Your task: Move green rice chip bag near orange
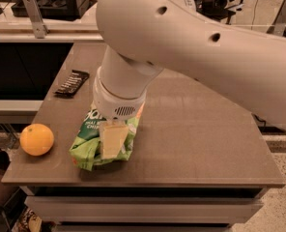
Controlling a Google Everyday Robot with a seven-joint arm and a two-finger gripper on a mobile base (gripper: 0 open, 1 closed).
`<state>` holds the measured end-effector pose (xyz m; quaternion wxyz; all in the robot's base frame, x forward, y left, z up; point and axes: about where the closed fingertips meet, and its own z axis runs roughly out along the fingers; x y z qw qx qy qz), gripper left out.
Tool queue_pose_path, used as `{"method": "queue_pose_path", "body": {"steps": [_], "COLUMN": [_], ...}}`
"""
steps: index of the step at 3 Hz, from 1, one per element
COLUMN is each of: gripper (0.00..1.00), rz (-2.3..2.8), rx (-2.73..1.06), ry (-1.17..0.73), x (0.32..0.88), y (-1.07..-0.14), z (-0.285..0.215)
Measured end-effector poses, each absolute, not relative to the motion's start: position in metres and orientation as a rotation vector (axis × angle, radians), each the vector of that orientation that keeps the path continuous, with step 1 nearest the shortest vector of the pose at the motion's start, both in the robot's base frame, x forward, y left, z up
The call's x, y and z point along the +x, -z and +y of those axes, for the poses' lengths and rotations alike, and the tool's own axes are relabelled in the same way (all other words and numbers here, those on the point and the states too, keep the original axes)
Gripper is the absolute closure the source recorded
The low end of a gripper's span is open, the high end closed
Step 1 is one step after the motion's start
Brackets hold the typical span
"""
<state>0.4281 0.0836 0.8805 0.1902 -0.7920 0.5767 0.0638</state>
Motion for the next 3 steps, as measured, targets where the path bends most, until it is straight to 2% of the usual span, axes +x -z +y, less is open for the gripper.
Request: {"method": "queue_pose_path", "body": {"steps": [1, 2, 3], "gripper": [0.11, 0.0, 0.0], "rz": [1.617, 1.614, 1.614], "rx": [-2.226, -2.227, -2.227], "ry": [-0.175, -0.171, -0.171], "x": [0.427, 0.4261, 0.4261], "y": [-0.8821, -0.8833, -0.8834], "z": [0.0843, 0.0848, 0.0848]}}
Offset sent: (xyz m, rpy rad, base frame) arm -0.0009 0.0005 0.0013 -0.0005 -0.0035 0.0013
